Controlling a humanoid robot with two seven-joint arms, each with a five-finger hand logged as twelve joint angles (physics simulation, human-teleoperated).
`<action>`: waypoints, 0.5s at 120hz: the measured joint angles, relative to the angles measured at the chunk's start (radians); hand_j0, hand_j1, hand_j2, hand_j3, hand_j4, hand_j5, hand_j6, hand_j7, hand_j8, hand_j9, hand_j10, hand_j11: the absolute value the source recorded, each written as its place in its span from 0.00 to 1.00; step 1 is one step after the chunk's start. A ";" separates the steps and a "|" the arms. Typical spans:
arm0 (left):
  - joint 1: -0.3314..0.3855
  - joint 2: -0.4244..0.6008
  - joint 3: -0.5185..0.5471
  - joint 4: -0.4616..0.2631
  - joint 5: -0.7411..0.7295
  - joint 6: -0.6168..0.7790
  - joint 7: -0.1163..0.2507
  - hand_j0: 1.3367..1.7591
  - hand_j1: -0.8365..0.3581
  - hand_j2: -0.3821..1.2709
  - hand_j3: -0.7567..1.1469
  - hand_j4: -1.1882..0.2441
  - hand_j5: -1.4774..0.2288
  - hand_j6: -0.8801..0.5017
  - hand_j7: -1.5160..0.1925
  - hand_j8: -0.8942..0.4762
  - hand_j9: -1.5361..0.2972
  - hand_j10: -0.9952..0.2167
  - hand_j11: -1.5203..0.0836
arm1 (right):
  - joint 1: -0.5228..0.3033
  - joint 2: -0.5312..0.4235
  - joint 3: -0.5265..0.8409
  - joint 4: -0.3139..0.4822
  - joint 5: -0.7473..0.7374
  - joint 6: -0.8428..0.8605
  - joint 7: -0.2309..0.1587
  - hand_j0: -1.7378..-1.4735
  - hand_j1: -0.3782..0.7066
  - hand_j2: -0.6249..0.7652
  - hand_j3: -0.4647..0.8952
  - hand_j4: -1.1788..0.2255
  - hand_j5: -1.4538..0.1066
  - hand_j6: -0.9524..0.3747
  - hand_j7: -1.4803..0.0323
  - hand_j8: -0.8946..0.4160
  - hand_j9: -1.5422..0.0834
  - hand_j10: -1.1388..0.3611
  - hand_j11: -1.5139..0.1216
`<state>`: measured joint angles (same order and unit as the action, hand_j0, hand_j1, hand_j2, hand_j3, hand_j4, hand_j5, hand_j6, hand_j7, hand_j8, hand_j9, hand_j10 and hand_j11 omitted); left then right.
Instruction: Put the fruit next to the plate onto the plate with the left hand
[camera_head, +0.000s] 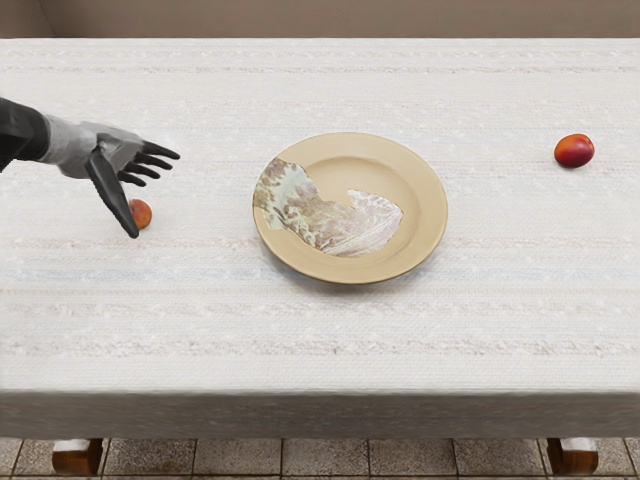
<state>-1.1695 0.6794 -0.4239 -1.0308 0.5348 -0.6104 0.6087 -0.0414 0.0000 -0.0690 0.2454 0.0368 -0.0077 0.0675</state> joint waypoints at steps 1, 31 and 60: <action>0.002 0.000 0.000 -0.010 0.015 0.002 0.000 0.76 0.99 0.23 0.40 0.82 0.86 0.63 0.88 0.65 0.83 0.81 0.94 | 0.000 0.000 0.000 0.000 0.000 0.000 0.000 0.30 0.04 0.45 0.34 0.83 0.92 0.71 0.97 0.67 0.94 0.75 0.92; -0.001 -0.015 0.086 -0.133 0.352 0.280 0.002 0.76 0.98 0.23 0.40 0.82 0.86 0.63 0.88 0.64 0.83 0.81 0.94 | 0.000 0.000 0.000 0.000 0.000 0.000 0.000 0.30 0.04 0.45 0.34 0.83 0.92 0.71 0.97 0.67 0.94 0.75 0.92; 0.034 -0.057 0.161 -0.144 0.424 0.419 0.002 0.76 0.97 0.23 0.40 0.81 0.85 0.62 0.87 0.63 0.82 0.80 0.93 | 0.000 0.000 0.000 0.000 0.000 0.000 0.000 0.30 0.04 0.45 0.34 0.83 0.92 0.71 0.97 0.67 0.94 0.75 0.92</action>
<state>-1.1360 0.6226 -0.2629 -1.1743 0.9590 -0.1917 0.6108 -0.0414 0.0000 -0.0690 0.2454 0.0368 -0.0077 0.0675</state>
